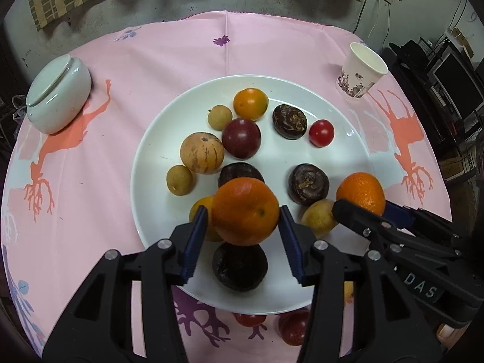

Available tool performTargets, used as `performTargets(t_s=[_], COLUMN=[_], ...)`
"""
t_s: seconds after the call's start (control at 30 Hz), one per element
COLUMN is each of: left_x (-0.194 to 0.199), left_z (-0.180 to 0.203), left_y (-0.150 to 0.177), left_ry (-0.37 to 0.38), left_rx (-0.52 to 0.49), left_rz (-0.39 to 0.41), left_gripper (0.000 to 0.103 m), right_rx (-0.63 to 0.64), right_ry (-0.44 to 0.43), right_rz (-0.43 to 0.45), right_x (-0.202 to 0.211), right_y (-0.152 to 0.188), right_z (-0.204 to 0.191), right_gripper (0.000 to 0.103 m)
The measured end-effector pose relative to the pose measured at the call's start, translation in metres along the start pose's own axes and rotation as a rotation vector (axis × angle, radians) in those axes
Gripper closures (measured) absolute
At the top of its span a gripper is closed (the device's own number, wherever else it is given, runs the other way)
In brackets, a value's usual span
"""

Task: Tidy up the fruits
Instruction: 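Carry both oranges over the white plate and open both grippers, then grasp a brown round fruit with the right gripper while the left approaches the dark red plum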

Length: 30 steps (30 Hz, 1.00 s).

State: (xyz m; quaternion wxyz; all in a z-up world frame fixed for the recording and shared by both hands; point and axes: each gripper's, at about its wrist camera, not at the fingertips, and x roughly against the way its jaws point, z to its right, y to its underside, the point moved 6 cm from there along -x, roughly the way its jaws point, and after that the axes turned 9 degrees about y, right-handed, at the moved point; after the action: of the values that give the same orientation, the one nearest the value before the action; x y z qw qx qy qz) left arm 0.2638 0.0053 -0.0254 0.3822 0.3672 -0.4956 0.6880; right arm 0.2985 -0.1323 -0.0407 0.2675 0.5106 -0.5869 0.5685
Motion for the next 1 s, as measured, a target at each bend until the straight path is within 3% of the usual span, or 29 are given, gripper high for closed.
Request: performTargets(t_s=[0.1,0.13,0.23,0.53,0.73,0.87,1.0], left_x=[0.010,0.016,0.030,0.063,0.065,0.057,0.053], left_z=[0.000,0.000,0.003,-0.008,-0.019,-0.020,-0.014], left_y=[0.002,0.003,0.008,0.054,0.102,0.131,0.151], left_ry=[0.005,0.006,0.028,0.044,0.030,0.007,0.002], left_rx=[0.006,0.009,0.003,0.065,0.108,0.104,0.084], left_rz=[0.025,0.047,0.070,0.071,0.010,-0.048,-0.072], left_gripper=[0.031,0.030,0.027,0.020,0.018,0.017,0.017], right_rx=[-0.016,-0.023,-0.034,-0.045,-0.104,-0.077,-0.009], right_ry=[0.012,0.004,-0.002,-0.049,-0.034,-0.009,0.066], right_rz=[0.011,0.013,0.044,0.100,0.013,-0.070,-0.062], right_x=[0.006,0.009,0.021,0.062,0.068,0.064,0.063], right_y=[0.003,0.005,0.009,0.037,0.089,0.131,0.160], right_z=[0.006,0.008,0.012,0.025,0.056,0.063,0.063], right_gripper=[0.055,0.054,0.038,0.034,0.033,0.031,0.031])
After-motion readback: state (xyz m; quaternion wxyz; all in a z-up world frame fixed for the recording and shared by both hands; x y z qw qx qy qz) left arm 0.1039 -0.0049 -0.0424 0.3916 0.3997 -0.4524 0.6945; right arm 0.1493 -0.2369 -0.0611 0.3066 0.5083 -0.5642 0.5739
